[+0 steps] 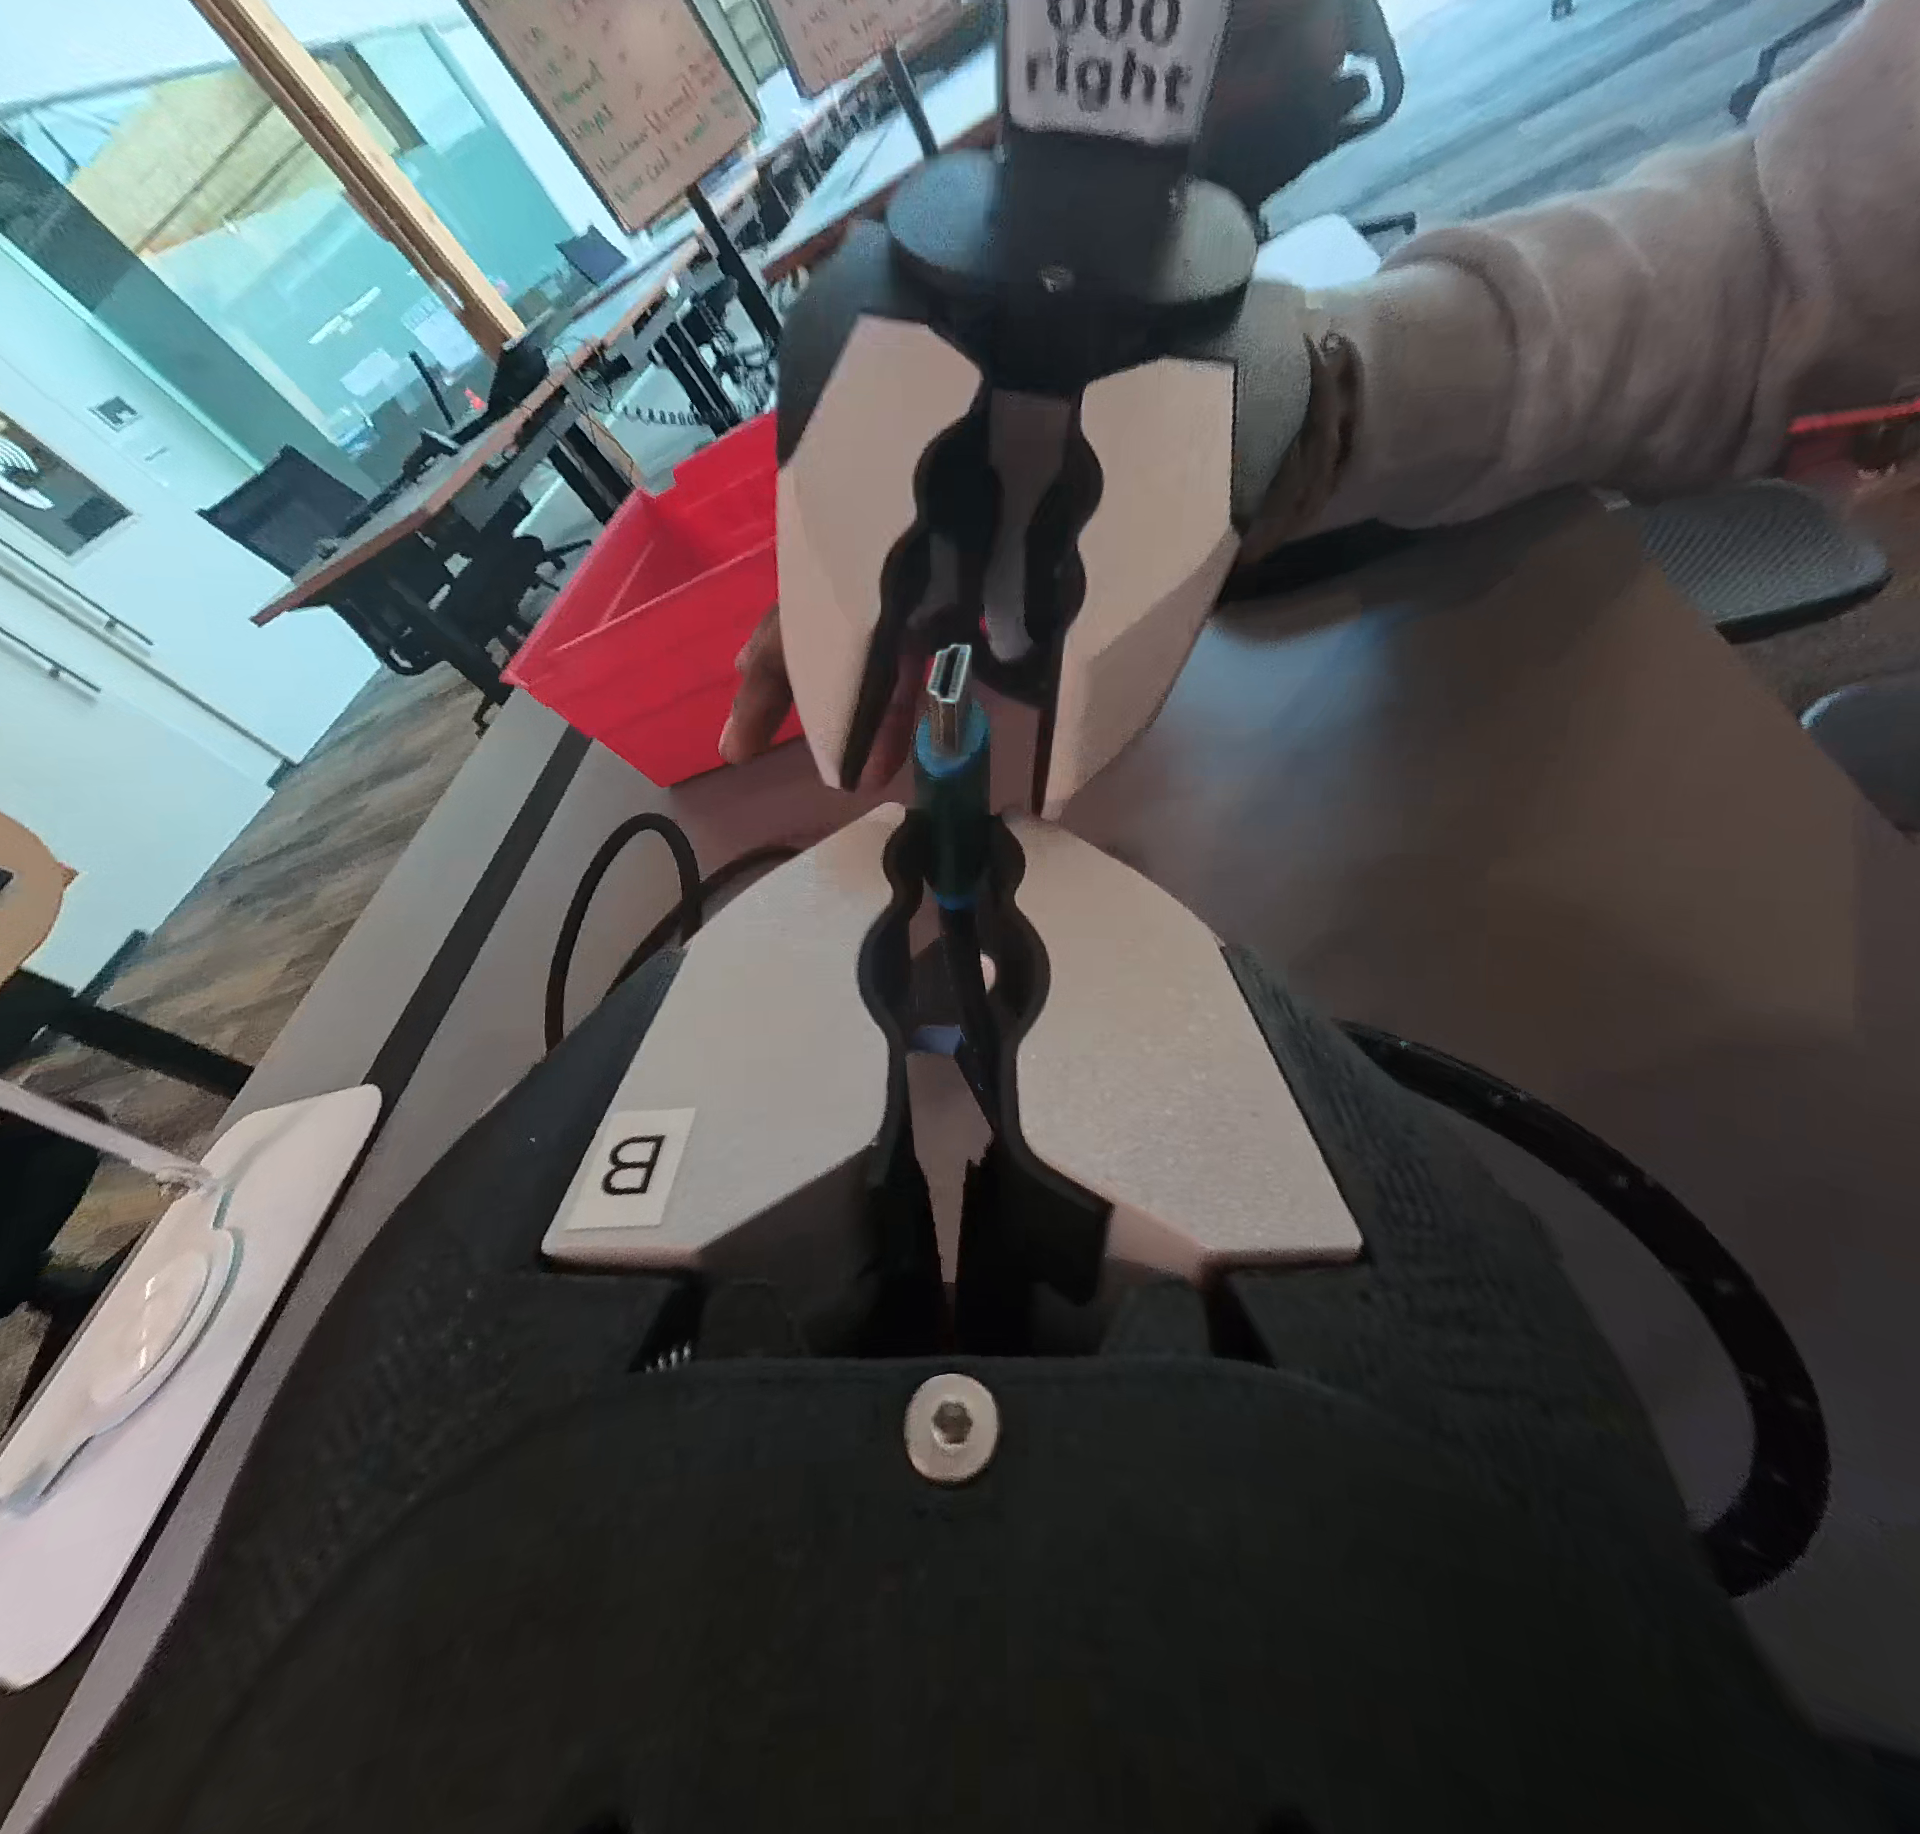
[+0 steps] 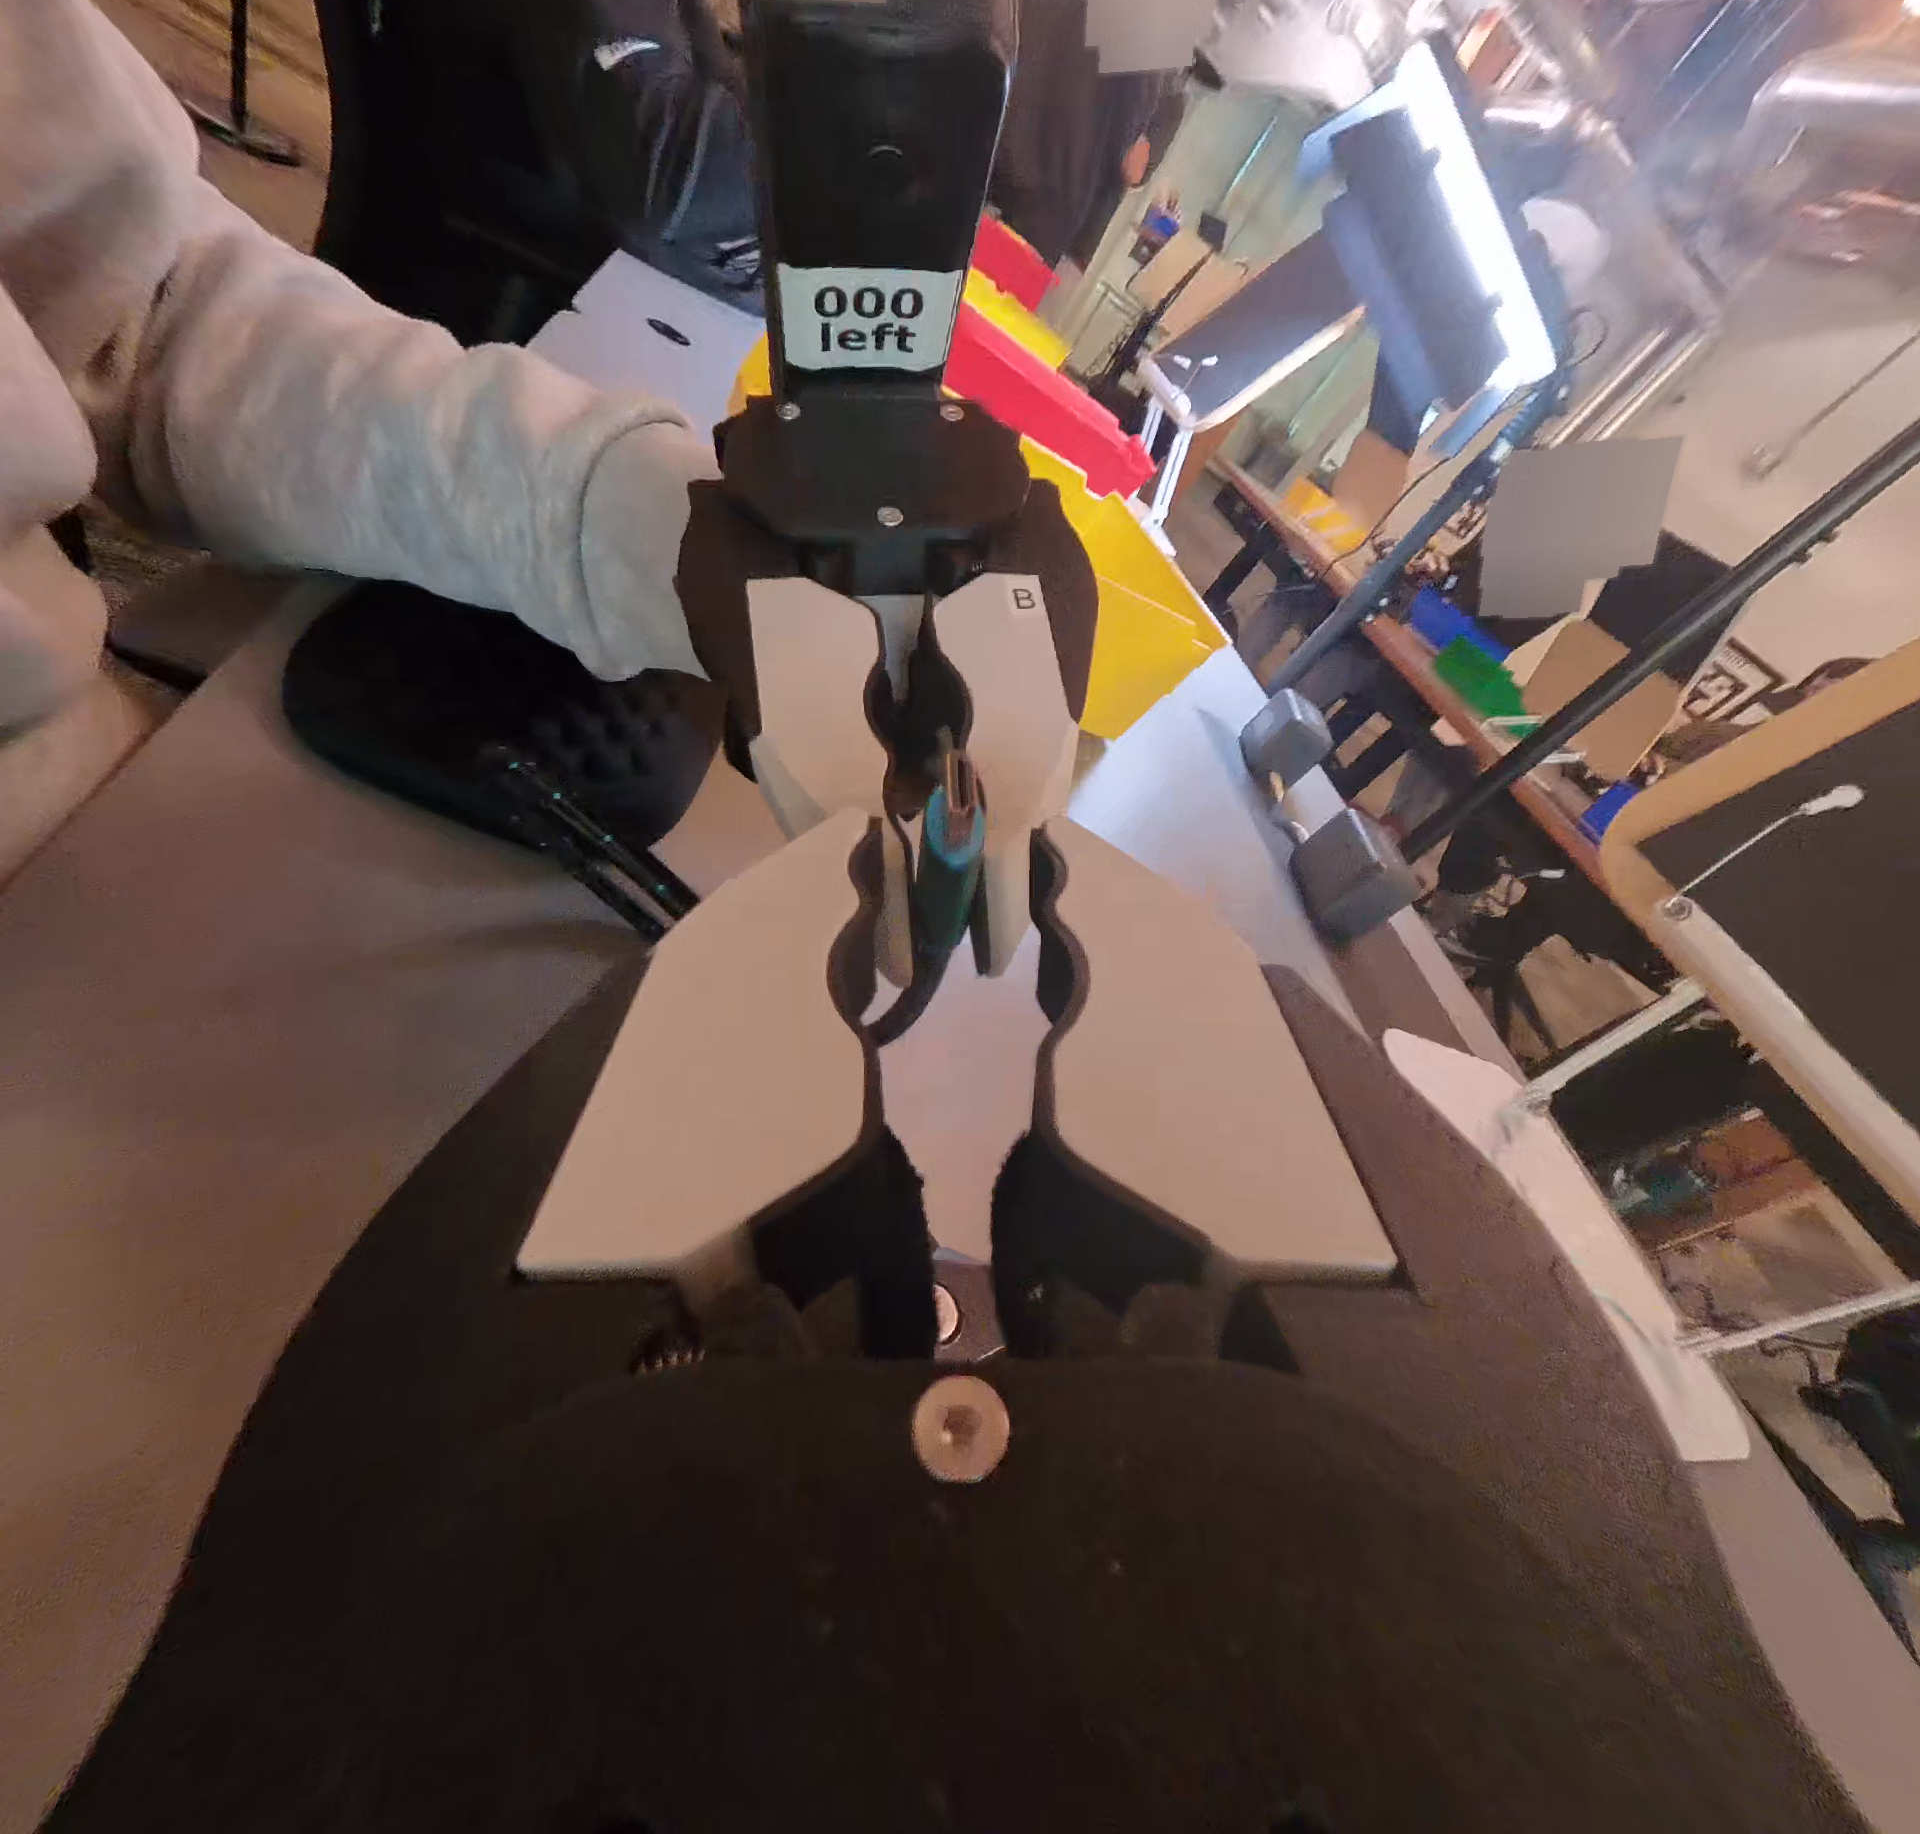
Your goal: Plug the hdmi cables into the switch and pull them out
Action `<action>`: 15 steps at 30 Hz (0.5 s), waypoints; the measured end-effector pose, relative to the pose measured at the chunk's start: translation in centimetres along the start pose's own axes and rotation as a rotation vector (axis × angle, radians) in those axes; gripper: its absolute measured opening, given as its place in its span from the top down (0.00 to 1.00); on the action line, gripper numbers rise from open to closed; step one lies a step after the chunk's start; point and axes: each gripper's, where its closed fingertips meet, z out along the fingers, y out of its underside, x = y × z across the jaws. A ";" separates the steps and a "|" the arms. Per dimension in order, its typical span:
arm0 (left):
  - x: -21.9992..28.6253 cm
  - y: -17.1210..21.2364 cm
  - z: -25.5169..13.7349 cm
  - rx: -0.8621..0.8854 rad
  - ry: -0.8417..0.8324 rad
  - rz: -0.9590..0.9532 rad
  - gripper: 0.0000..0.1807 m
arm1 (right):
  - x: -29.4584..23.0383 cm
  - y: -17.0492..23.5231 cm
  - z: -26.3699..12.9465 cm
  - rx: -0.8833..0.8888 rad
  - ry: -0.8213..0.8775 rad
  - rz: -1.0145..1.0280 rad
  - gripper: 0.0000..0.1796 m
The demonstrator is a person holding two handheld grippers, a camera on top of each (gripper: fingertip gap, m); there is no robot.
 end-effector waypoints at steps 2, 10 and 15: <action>0.4 0.3 0.3 -0.021 0.012 0.014 0.94 | -0.2 0.0 0.0 -0.010 -0.016 0.000 0.92; -2.0 -0.7 -1.3 0.097 -0.109 0.043 0.84 | 1.0 0.2 -0.9 -0.066 0.044 -0.030 0.94; -8.8 -1.8 -6.9 0.334 -0.469 -0.039 0.81 | 1.6 -2.4 -2.6 0.055 0.068 -0.090 0.94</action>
